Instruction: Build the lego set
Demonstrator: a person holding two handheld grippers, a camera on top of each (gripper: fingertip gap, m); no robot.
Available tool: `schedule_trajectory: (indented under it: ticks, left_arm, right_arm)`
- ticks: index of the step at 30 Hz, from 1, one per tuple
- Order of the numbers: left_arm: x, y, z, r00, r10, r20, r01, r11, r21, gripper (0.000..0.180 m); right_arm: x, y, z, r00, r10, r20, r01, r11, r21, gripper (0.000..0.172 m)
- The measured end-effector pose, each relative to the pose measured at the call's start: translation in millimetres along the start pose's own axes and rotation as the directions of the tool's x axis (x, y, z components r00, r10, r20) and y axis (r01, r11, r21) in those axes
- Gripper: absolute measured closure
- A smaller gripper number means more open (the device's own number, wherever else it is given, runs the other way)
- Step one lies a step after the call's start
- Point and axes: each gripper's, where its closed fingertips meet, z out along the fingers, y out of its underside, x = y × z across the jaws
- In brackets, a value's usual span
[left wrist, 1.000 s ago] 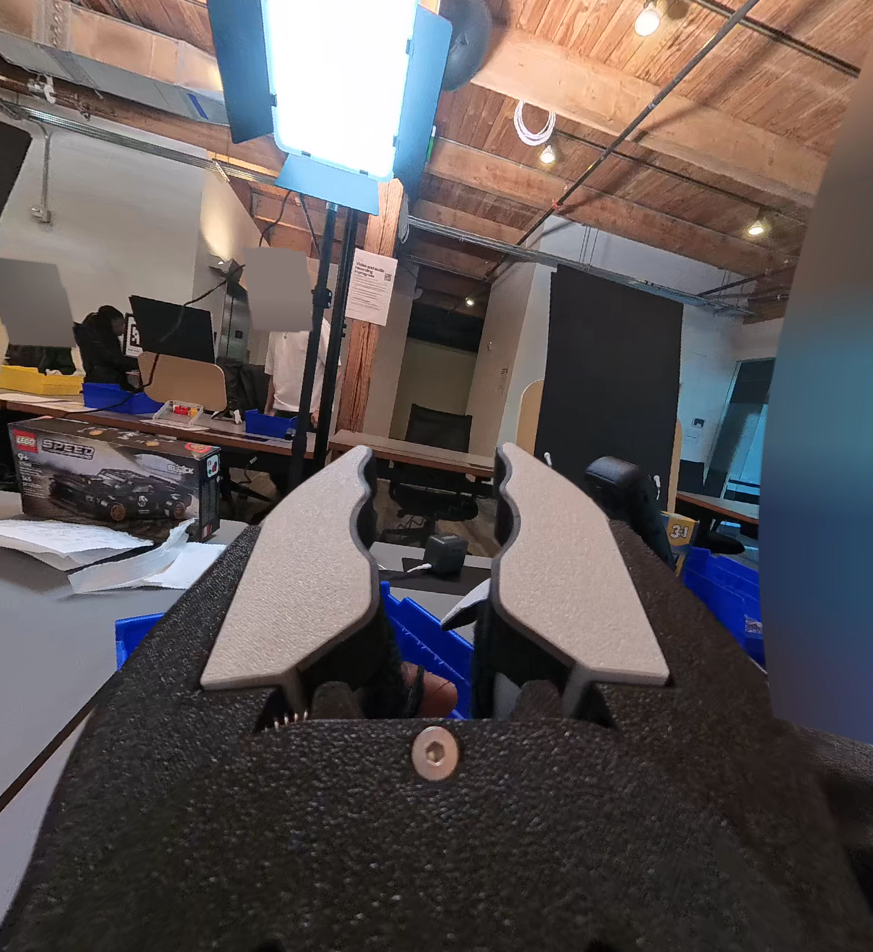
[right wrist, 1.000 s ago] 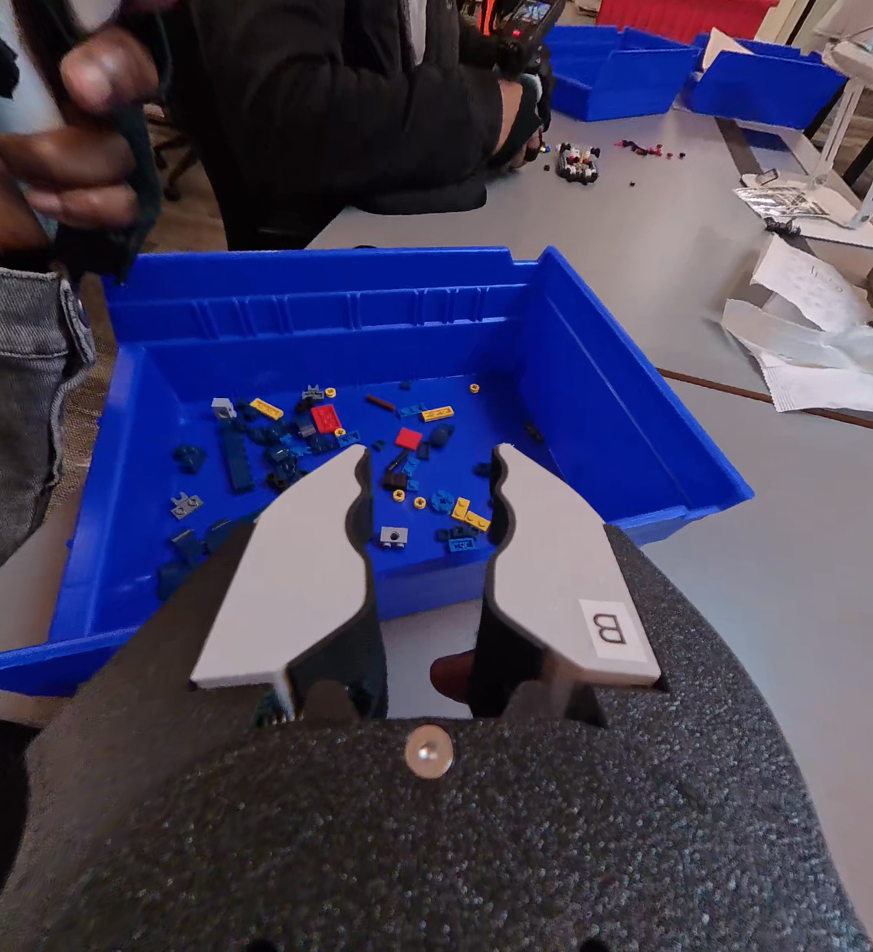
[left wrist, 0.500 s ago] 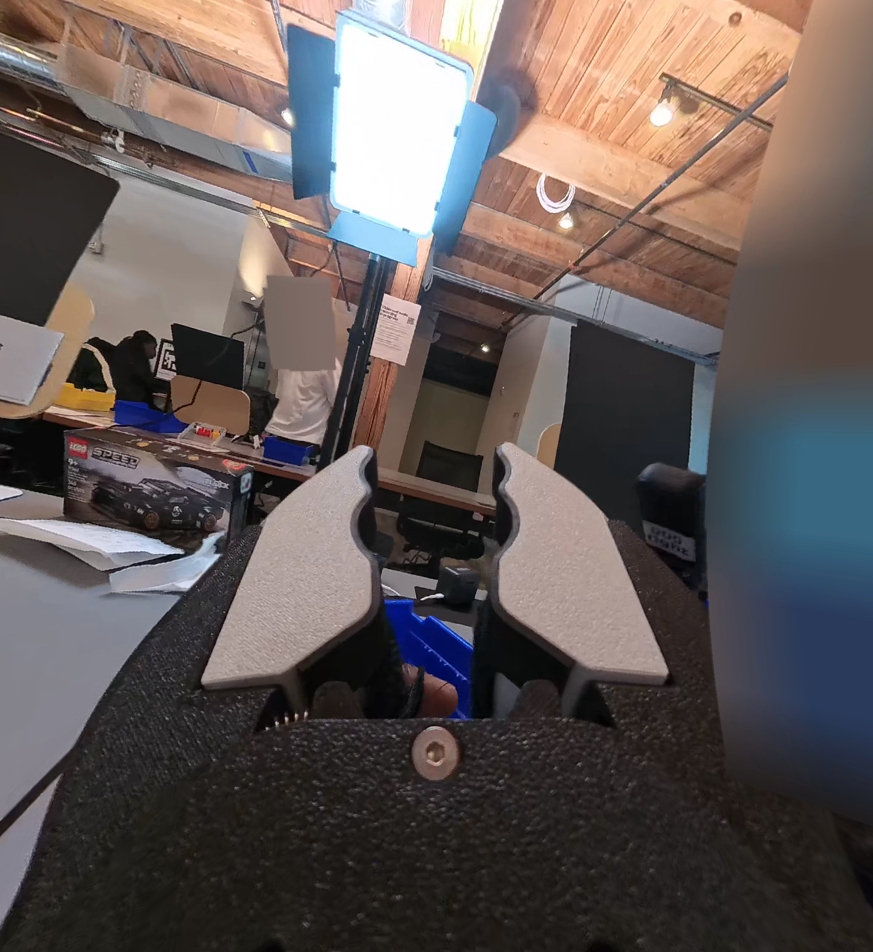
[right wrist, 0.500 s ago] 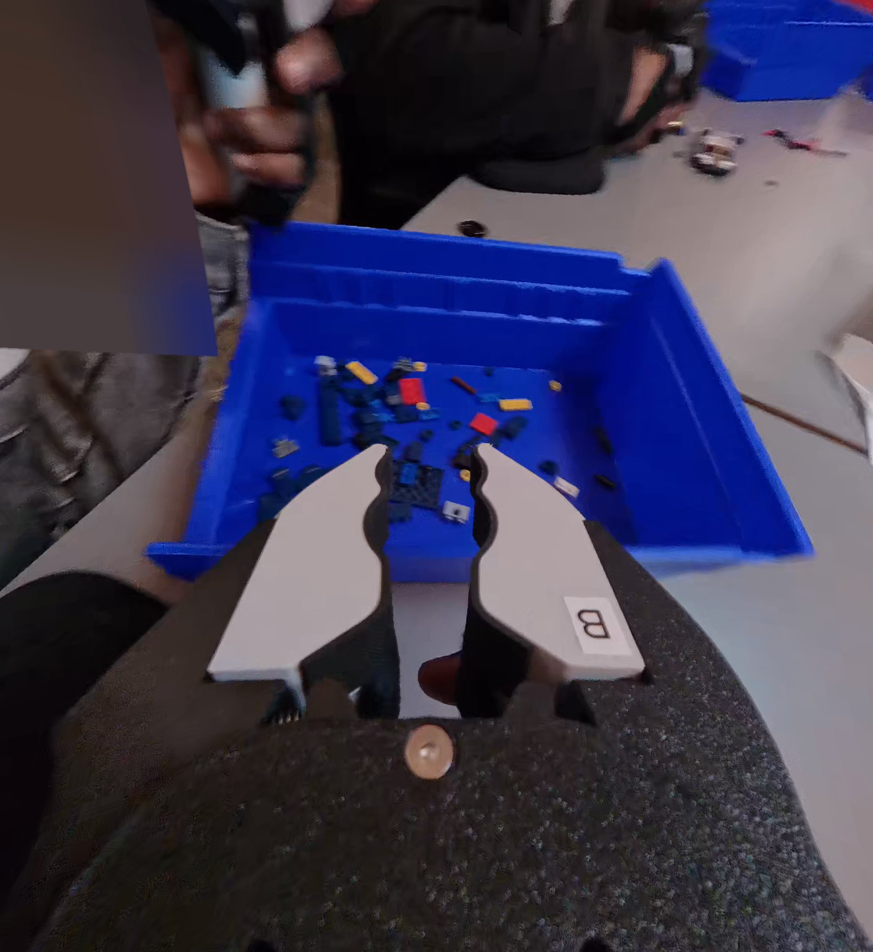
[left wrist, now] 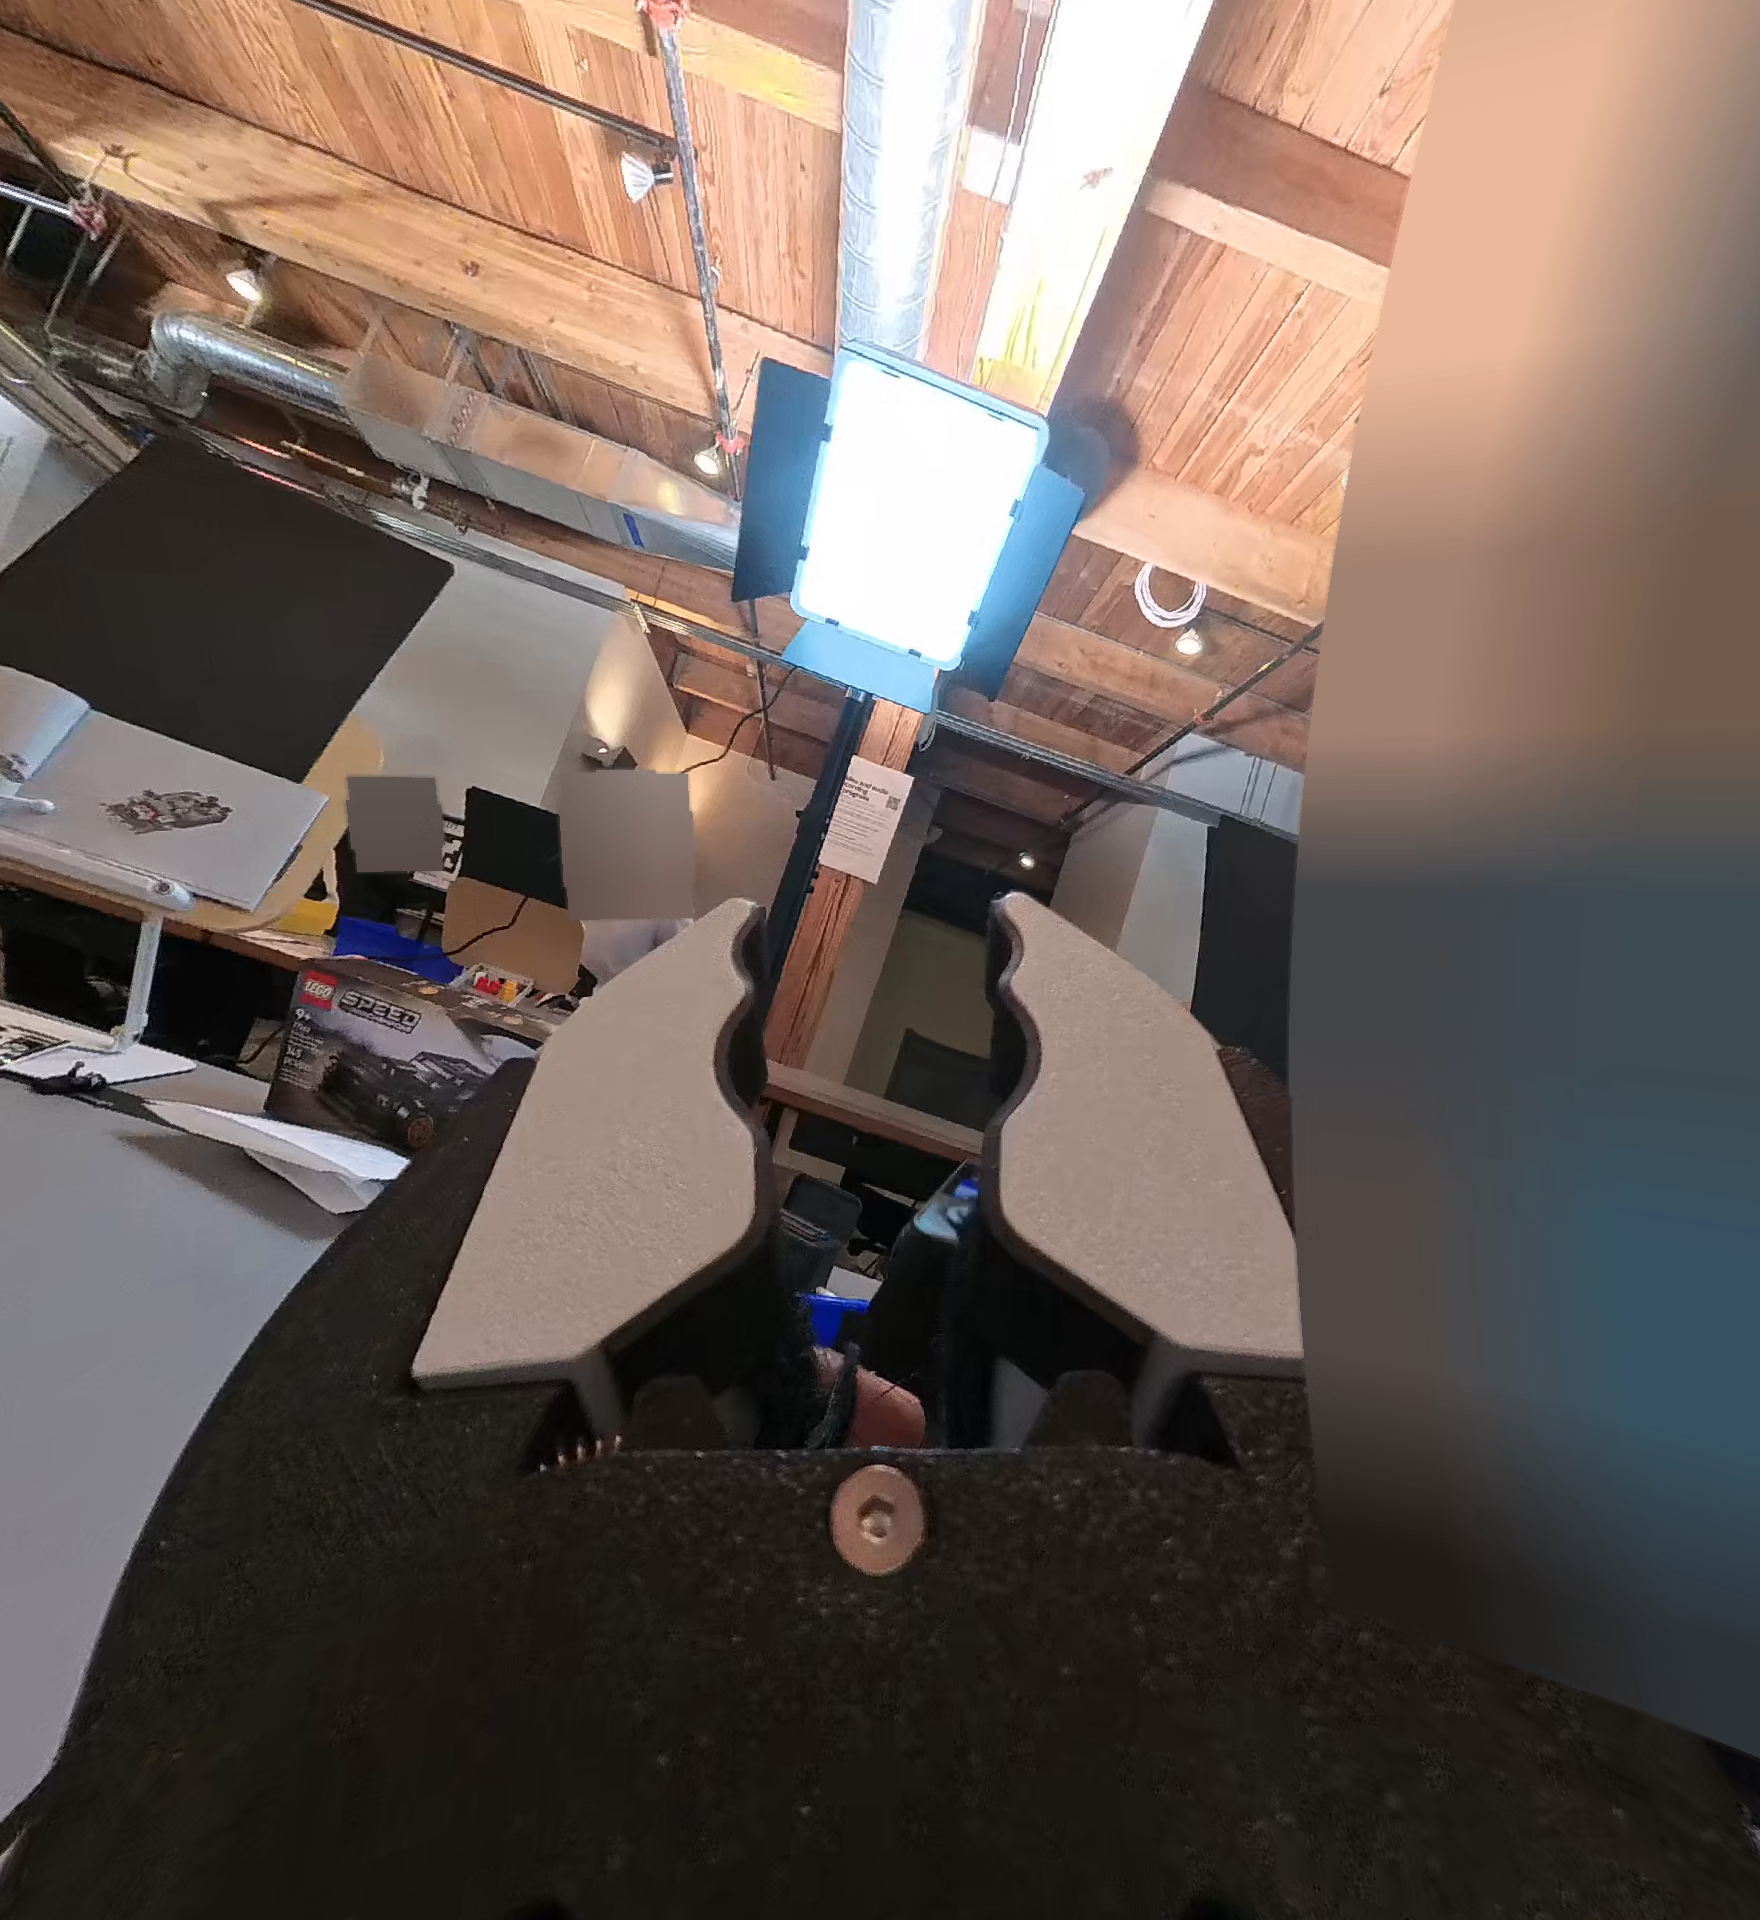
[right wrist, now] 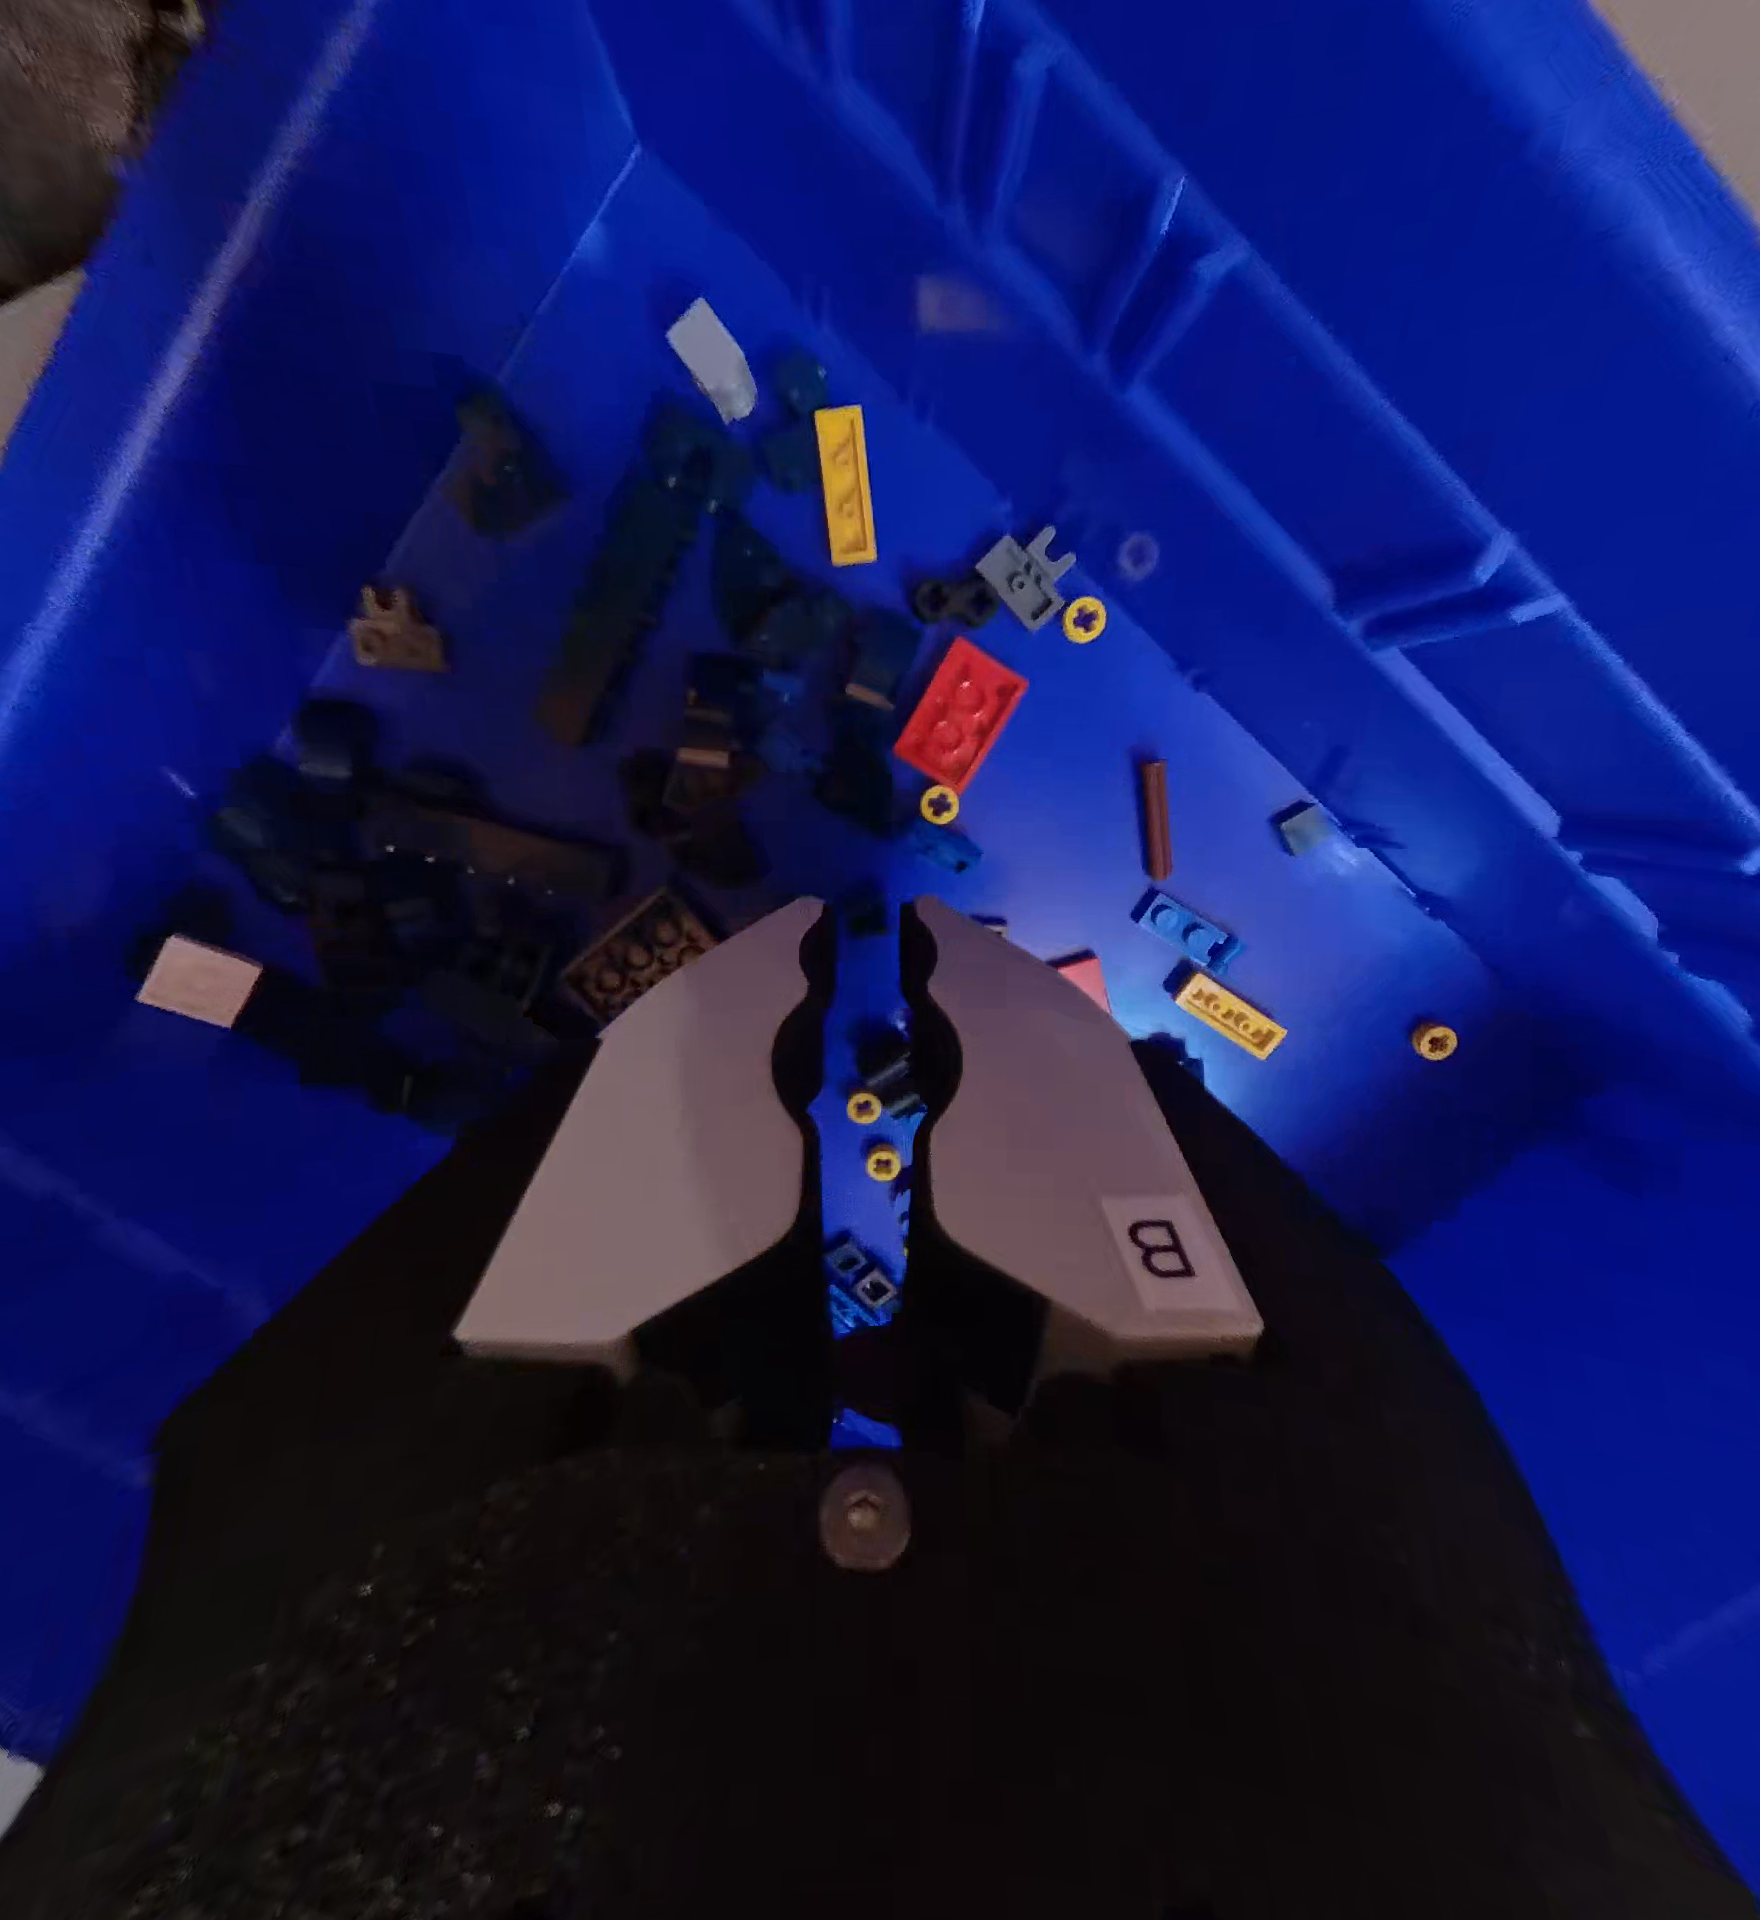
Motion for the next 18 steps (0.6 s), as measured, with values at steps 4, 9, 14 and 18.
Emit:
schedule_trajectory:
  ticks: [4,9,14,18]
  left_arm:
    - [-8.1,2.2,-1.9,1.0,-0.007,0.013,0.007,1.0,-0.004,0.141]
    - [-5.8,2.6,-2.0,1.0,-0.027,-0.007,0.027,1.0,-0.003,0.141]
    - [-3.9,-0.2,-3.0,1.0,-0.008,0.0,0.008,1.0,0.006,0.141]
    - [-1.9,0.2,-0.7,1.0,-0.014,-0.013,0.014,1.0,0.004,0.141]
  right_arm:
    - [-0.3,9.8,6.3,1.0,-0.016,0.017,0.018,0.997,-0.08,0.159]
    - [0.8,9.6,10.9,1.0,-0.012,0.007,0.012,0.997,-0.073,0.157]
    - [0.6,10.1,14.6,1.0,-0.03,-0.007,0.03,0.995,-0.096,0.161]
    - [0.5,2.8,9.8,0.999,-0.032,-0.021,0.032,0.999,-0.036,0.163]
